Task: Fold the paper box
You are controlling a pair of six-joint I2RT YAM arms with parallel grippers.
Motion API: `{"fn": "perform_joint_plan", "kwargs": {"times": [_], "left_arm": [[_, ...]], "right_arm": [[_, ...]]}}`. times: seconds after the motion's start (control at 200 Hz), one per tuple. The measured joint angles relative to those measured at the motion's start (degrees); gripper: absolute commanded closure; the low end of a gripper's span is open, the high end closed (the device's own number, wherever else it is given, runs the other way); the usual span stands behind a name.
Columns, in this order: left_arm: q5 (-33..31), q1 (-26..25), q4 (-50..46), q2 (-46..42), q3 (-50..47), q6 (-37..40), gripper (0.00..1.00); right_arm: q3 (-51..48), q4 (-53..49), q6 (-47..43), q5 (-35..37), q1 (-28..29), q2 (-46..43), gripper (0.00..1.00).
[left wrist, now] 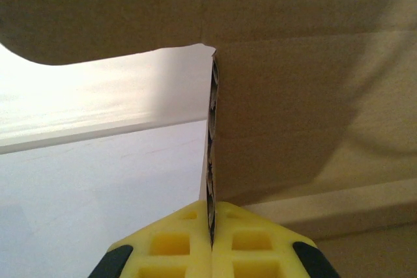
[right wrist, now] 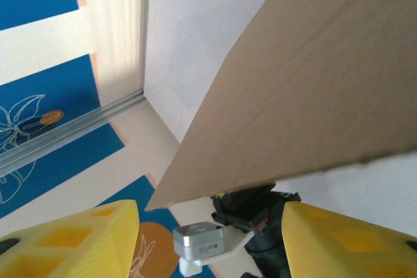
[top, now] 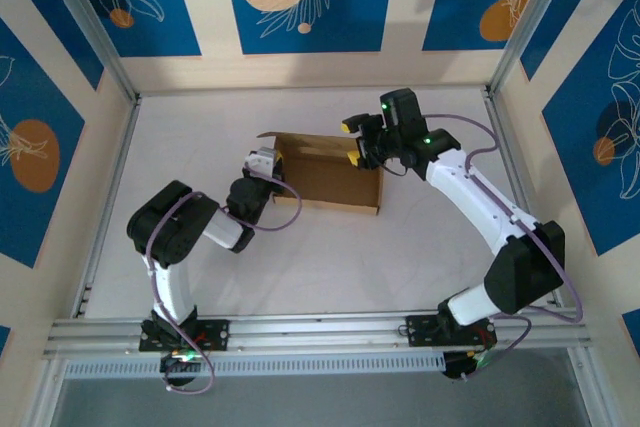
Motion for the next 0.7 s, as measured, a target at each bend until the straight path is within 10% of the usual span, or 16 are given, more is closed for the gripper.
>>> {"fn": "perform_joint_plan", "kwargs": {"times": [0.23, 0.7], "left_arm": [[0.0, 0.0, 0.1, 0.7, 0.7, -0.3, 1.00], [7.8, -0.8, -2.2, 0.5, -1.5, -5.7, 0.50]], "right_arm": [[-1.4, -0.1, 3.0, 3.7, 0.7, 0.2, 0.65], [-3.3, 1.7, 5.6, 5.2, -2.6, 3.0, 0.90]]}}
